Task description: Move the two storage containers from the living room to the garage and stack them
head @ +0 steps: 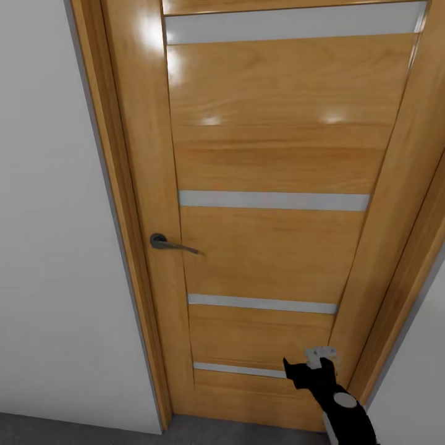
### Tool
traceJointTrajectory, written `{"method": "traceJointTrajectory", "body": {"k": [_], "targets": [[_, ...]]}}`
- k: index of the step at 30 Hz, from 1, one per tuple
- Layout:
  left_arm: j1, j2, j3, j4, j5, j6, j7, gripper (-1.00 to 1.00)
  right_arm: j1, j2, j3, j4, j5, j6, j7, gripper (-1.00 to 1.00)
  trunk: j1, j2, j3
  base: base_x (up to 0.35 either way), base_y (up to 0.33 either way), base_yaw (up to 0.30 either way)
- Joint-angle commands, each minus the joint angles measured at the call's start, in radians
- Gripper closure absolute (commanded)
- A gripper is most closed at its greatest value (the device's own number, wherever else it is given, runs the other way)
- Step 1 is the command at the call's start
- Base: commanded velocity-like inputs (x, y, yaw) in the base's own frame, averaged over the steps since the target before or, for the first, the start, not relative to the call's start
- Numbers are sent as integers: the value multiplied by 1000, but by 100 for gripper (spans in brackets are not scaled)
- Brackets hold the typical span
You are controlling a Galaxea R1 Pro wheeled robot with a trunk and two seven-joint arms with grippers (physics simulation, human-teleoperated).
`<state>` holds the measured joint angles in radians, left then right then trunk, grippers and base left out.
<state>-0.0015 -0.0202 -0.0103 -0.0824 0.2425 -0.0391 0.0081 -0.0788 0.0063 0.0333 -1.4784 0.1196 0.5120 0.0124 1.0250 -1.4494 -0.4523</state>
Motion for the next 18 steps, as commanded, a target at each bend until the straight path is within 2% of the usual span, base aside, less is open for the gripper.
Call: {"method": "traceJointTrajectory", "body": {"k": [1,5,7,10,12,15,18], "targets": [[0,0,-2,0,6,-2,1,-100,-34,1,26,-15,11,36,1,-100,0,-1,-1,0,0,0],[0,-1,-5,-1,2,-2,0,-100,-134,1,101,-33,12,153,-1,-100,0,-1,-1,0,0,0],[0,-2,-8,-2,1,-2,0,-100,-201,3,142,-39,12,244,-2,-100,0,-1,-1,0,0,0],[0,-2,-9,-2,0,-2,0,-100,-273,21,175,-41,12,321,-3,-100,0,-1,-1,0,0,0],[0,-2,-9,-2,0,-2,0,-100,-335,58,202,-43,12,390,-4,-100,0,-1,-1,0,0,0],[-1,-3,-10,-2,0,-2,0,-100,-378,102,216,-43,15,459,-5,-100,0,-1,-1,0,0,0],[-1,-3,-10,-2,0,-2,0,-100,-427,168,244,-43,46,535,-7,-100,0,-1,-1,0,0,0]]}}
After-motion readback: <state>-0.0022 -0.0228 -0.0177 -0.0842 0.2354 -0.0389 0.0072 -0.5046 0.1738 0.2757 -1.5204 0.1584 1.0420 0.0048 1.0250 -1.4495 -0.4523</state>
